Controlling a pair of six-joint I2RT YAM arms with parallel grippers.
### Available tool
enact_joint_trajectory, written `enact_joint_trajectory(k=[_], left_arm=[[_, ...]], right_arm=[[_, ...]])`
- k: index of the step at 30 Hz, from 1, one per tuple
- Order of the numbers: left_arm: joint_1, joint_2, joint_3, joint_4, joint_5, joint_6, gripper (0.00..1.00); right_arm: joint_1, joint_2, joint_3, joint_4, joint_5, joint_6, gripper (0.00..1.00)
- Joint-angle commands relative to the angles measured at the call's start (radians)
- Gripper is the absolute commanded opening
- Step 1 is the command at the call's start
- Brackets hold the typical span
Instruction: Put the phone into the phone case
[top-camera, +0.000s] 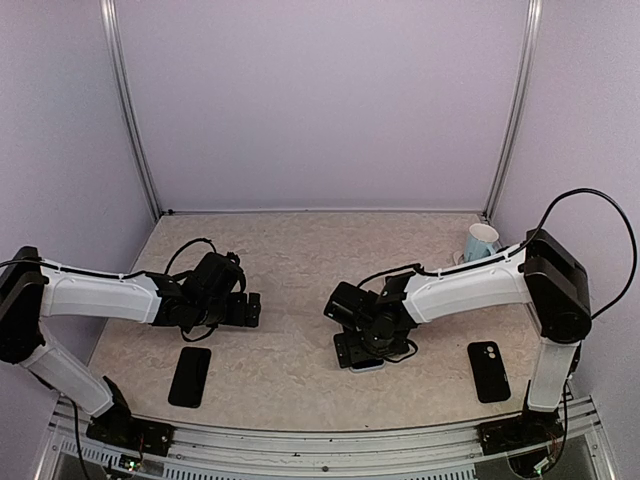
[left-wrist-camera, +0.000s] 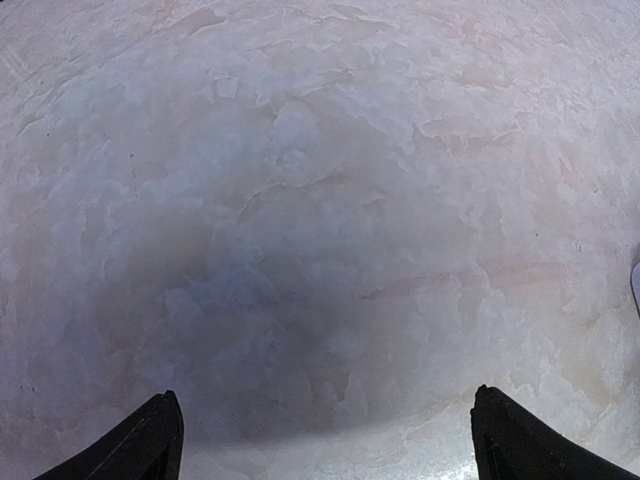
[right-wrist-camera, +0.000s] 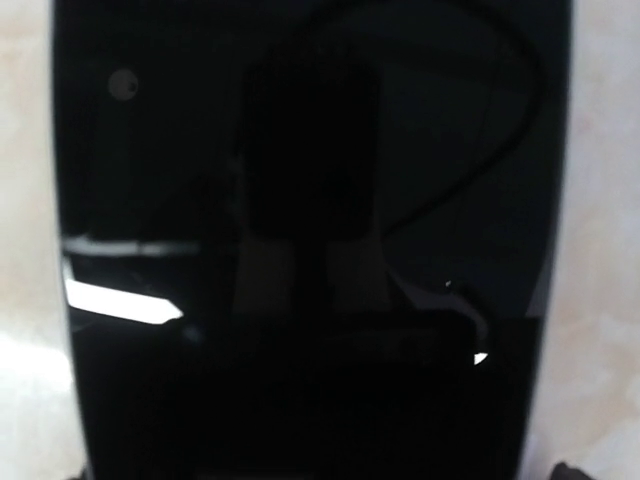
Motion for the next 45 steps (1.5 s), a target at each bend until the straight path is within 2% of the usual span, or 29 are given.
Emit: enact_joint_trajectory(k=[1,4,14,21,29,33,38,40,45], left_arm=[[0.005,0.006,0.023,0.004,0.005,0.007,0.99],[0.005,0.006,0.024,0.002,0.004,0.007,0.99],[0.004,0.003,0.028,0.000,0.008,0.005,0.99],[0.000,0.012,0.045,0.011,0.033,-0.009,0.99],[-0.044,0.060,0.125,0.031,0.035,-0.019,0.98],[-0.065,0.087,0.149,0.097,0.058,-0.028,0.98],[-0.065,0.149,0.151,0.244,0.181,-0.099,0.99],[-0.067,0.183,0.142,0.344,0.270,-0.144,0.99],[-0.076,0.292,0.145,0.535,0.430,-0.227,0.99]], right_arm=[[-0.009,0.021,-0.011,-0.019,-0.091,-0.037,0.97],[-0.009,0.044,-0.010,-0.003,-0.122,-0.055,0.92],[-0.013,0.032,-0.021,0.024,-0.127,-0.078,0.58],[-0.013,-0.036,-0.054,0.078,-0.084,-0.114,0.43],[-0.013,-0.116,-0.133,0.224,-0.069,-0.165,0.37],[-0.013,-0.144,-0.175,0.281,-0.063,-0.175,0.35],[-0.013,-0.217,-0.272,0.420,-0.061,-0.200,0.33],[-0.013,-0.232,-0.301,0.466,-0.057,-0.210,0.33],[-0.018,-0.232,-0.337,0.530,-0.039,-0.222,0.32]])
